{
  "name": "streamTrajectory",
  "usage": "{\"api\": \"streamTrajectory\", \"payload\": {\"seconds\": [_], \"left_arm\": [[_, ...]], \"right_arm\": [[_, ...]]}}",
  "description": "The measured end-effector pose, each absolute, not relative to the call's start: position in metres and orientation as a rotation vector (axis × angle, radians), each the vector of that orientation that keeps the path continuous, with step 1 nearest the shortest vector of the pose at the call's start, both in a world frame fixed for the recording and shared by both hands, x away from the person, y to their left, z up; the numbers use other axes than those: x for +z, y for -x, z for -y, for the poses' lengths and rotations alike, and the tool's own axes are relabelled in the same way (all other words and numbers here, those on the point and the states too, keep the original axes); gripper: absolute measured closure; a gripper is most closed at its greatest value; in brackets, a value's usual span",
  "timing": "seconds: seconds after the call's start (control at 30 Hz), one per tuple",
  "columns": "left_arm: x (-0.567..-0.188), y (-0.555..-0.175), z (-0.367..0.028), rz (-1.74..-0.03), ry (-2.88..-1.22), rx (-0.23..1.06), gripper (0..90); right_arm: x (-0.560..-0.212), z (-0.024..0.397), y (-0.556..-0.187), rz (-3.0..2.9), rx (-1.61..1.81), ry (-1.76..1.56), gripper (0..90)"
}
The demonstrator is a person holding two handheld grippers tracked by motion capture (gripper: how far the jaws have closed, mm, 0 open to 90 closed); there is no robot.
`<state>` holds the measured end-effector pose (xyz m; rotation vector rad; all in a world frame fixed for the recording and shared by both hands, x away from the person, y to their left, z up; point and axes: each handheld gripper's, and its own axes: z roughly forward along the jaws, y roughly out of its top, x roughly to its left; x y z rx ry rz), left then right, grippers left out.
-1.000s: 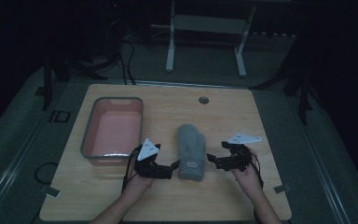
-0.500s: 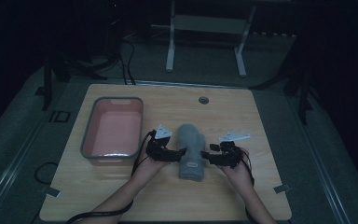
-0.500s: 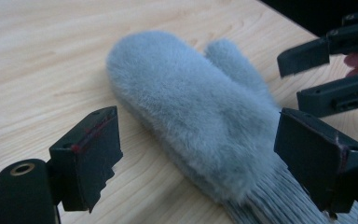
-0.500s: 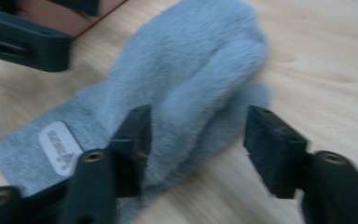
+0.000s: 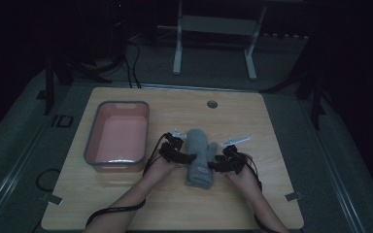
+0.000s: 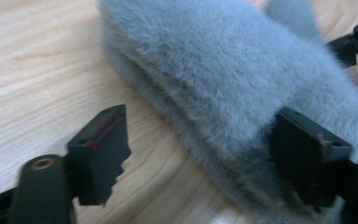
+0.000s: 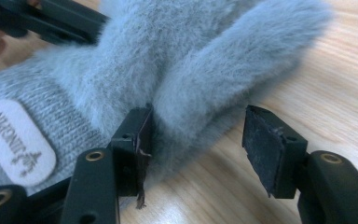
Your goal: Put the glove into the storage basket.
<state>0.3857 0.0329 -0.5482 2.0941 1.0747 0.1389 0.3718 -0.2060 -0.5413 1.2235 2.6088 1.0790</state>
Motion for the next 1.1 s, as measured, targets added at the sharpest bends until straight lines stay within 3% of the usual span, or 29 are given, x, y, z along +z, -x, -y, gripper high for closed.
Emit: {"api": "streamTrajectory", "payload": {"seconds": [0.07, 0.13, 0.3, 0.5, 0.7, 1.1], "left_arm": [[-0.550, -0.386, -0.031, -1.068, -2.102, 0.132, 27.5], [-0.551, -0.386, -0.030, -1.041, -2.113, 0.113, 39.6], [-0.553, -0.386, -0.026, -0.983, -2.138, 0.071, 62.2], [-0.554, -0.385, -0.023, -0.961, -2.146, 0.066, 79.1], [-0.550, -0.384, -0.028, -0.969, -2.108, 0.039, 83.7], [-0.511, -0.375, -0.041, -0.917, -2.044, 0.100, 84.7]], "right_arm": [[-0.542, 0.205, -0.373, -2.622, 1.081, -1.222, 39.8], [-0.546, 0.203, -0.379, -2.666, 1.089, -1.213, 37.5], [-0.546, 0.199, -0.382, -2.720, 1.102, -1.182, 53.8], [-0.543, 0.193, -0.376, -2.706, 1.078, -1.124, 74.4], [-0.539, 0.194, -0.371, -2.655, 1.104, -1.106, 81.3], [-0.508, 0.198, -0.365, -2.619, 1.270, -1.060, 83.2]]}}
